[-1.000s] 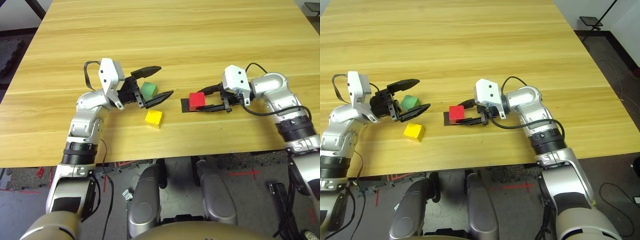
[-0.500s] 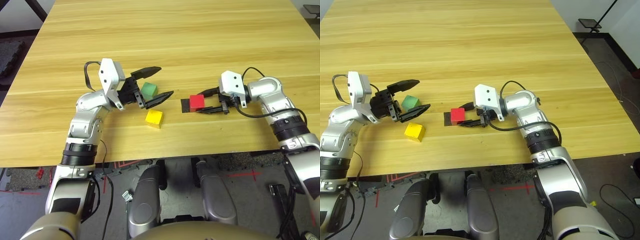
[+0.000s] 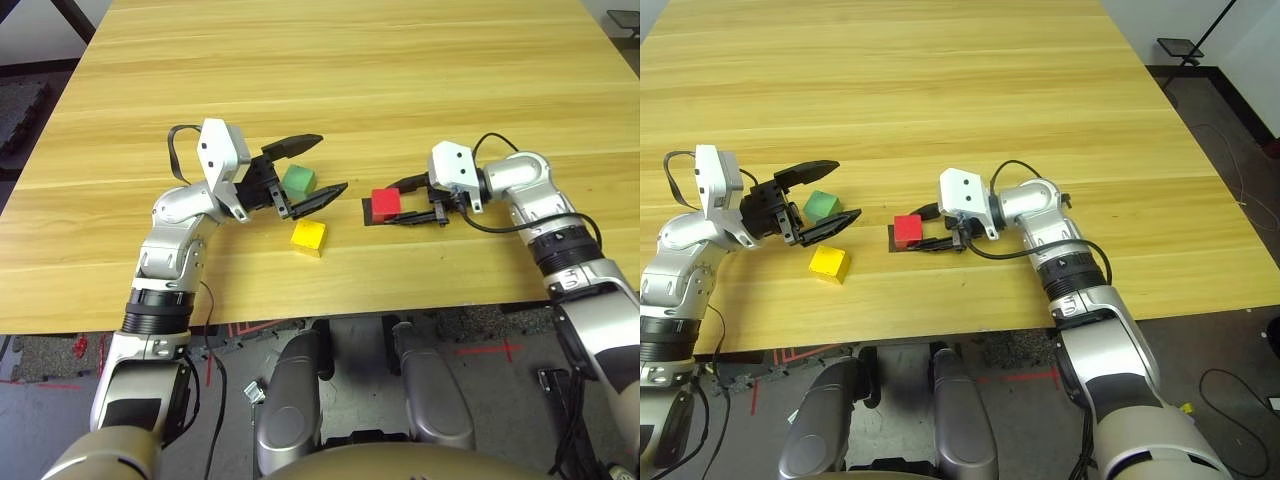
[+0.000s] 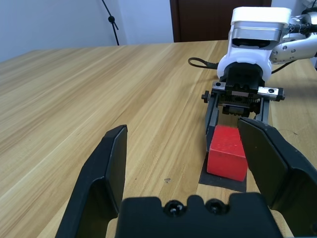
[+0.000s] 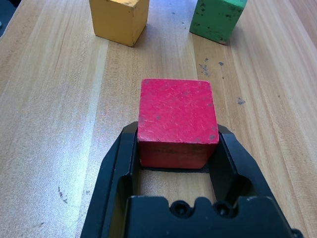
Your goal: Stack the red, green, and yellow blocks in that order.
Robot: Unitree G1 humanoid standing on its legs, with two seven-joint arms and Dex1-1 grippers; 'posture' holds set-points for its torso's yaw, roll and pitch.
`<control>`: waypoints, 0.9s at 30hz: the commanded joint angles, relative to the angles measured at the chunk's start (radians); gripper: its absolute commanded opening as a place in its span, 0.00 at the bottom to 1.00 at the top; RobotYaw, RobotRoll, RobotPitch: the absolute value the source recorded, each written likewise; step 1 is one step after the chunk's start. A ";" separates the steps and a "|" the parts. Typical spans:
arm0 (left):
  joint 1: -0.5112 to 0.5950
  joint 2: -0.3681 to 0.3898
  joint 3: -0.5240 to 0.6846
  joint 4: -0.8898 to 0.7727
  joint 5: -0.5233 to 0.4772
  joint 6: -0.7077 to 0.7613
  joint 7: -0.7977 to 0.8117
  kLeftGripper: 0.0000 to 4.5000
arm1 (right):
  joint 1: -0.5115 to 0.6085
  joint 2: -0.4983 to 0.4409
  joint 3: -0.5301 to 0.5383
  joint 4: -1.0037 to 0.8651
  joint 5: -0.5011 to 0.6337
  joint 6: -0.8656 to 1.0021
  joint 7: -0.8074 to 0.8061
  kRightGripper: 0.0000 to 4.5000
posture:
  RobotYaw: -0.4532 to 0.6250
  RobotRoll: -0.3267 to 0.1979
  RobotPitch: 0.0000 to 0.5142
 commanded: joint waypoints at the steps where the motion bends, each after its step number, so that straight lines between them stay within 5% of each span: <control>1: 0.015 0.003 -0.004 -0.011 -0.002 0.008 -0.002 1.00 | 0.007 0.001 0.002 0.007 -0.014 -0.010 -0.013 0.66 | 0.73 0.66 0.52; 5: 0.005 0.000 -0.007 -0.001 -0.001 0.006 -0.003 1.00 | -0.004 0.005 -0.001 0.014 -0.015 -0.008 -0.024 0.99 | 0.73 0.66 0.52; 12: -0.005 0.001 -0.009 0.016 0.002 0.002 -0.011 1.00 | -0.033 -0.022 -0.027 -0.018 0.038 0.034 0.039 0.99 | 0.71 0.67 0.51; 21: -0.015 0.012 -0.029 0.057 0.072 -0.003 0.032 1.00 | -0.034 -0.190 -0.086 -0.252 0.198 0.288 0.202 0.99 | 0.68 0.66 0.52; 27: -0.005 0.030 0.002 -0.048 0.079 0.209 0.193 1.00 | -0.005 -0.247 -0.141 -0.253 0.192 0.306 0.149 0.99 | 0.67 0.69 0.53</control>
